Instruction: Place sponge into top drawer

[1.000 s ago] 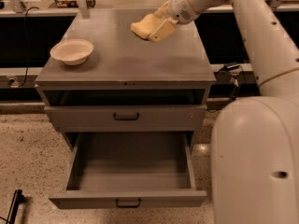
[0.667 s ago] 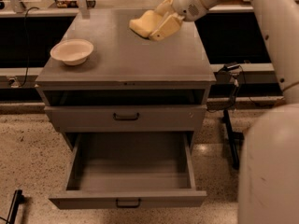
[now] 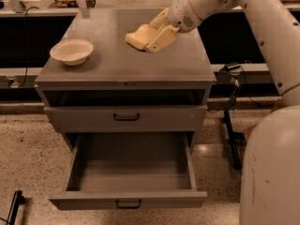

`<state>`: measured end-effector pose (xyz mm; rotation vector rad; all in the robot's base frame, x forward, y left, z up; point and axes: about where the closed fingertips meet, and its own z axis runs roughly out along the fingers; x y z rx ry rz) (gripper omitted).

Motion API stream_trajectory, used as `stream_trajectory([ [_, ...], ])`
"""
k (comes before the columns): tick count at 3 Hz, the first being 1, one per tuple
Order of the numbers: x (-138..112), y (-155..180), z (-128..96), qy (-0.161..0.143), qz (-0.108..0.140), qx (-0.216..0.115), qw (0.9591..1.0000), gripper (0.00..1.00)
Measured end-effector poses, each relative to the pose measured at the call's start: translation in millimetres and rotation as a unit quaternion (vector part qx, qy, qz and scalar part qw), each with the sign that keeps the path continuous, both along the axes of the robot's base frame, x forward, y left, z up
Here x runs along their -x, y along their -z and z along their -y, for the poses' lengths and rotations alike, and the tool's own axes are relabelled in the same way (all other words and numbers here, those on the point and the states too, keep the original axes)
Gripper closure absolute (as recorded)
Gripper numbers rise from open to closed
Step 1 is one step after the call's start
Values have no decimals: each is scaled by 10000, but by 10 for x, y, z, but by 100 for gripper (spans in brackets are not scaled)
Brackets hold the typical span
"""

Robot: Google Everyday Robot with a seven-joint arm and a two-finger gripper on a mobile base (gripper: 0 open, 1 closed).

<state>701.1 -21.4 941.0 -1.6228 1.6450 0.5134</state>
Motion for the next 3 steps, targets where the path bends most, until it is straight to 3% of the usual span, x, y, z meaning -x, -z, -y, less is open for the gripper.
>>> stream_trajectory([
  [1,-44,305,-15,-144,199,-142,9996,100],
  [2,181,757,-431,-781,543,-258,9951,100],
  [3,645,1420,-780,-1450,471,-241,9880,100],
])
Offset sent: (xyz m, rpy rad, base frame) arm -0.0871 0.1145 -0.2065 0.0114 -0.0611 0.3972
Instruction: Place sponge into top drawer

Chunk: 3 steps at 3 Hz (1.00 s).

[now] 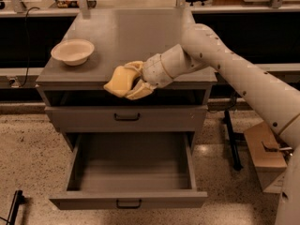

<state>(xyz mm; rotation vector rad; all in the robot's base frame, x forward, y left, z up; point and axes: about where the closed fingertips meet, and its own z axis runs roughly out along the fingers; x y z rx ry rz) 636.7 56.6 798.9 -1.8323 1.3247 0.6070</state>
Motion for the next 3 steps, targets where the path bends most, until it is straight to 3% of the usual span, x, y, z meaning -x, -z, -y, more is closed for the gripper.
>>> stream_trajectory([
  [1,0,0,0,0,0,0,10000,100],
  [2,132,-200,-113,-286,179,-258,9991,100],
  [3,500,-460,-323,-867,563,-369,9940,100],
])
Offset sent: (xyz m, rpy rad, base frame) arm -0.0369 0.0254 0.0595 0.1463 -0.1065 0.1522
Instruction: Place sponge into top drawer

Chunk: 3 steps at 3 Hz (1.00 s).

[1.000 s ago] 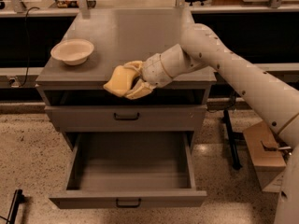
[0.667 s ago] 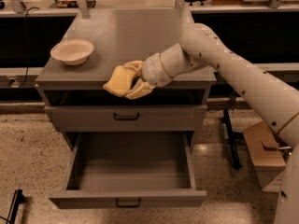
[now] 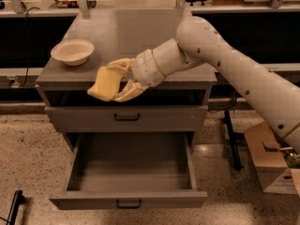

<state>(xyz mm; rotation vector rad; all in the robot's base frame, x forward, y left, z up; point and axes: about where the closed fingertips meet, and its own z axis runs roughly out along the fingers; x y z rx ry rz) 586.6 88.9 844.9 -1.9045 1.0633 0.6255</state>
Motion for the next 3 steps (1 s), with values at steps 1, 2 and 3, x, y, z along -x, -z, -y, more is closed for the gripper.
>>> stream_trajectory([
  [1,353,166,-113,-494,55,215,9985,100],
  [2,682,899,88,-762,-293,744,9939,100],
  [3,917,1427,505,-418,-656,1207,9896,100],
])
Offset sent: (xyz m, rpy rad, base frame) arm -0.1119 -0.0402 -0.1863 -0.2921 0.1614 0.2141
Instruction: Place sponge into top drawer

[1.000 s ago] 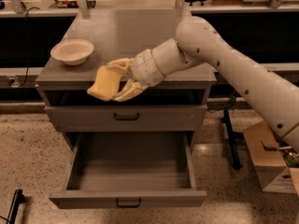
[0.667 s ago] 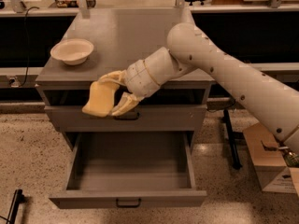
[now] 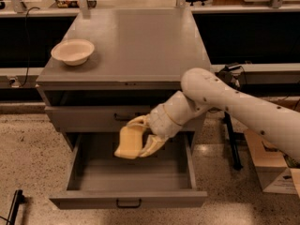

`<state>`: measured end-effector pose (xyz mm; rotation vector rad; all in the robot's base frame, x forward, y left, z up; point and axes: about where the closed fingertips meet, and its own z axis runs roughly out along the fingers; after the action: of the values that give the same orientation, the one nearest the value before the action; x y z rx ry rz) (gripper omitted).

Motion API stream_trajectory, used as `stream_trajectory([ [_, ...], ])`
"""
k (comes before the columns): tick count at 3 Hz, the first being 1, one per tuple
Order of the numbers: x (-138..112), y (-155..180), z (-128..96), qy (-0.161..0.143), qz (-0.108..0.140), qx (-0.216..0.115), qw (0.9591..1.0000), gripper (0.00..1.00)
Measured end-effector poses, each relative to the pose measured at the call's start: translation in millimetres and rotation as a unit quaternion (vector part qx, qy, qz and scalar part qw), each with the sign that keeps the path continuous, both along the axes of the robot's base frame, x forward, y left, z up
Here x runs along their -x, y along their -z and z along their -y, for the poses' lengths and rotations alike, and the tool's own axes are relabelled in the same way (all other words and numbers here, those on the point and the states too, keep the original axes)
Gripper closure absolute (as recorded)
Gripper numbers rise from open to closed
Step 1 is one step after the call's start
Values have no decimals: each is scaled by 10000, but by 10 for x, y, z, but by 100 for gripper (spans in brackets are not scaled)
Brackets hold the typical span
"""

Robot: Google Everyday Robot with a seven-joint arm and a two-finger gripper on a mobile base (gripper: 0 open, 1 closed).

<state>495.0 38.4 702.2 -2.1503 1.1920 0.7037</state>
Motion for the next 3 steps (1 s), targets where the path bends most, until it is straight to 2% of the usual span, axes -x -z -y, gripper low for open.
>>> stream_trajectory([
  [1,143,160,91,30,-149,90,9998,100],
  [2,27,398,204,385,-318,285,9983,100],
  [3,-5,940,481,914,-395,242,9947,100],
])
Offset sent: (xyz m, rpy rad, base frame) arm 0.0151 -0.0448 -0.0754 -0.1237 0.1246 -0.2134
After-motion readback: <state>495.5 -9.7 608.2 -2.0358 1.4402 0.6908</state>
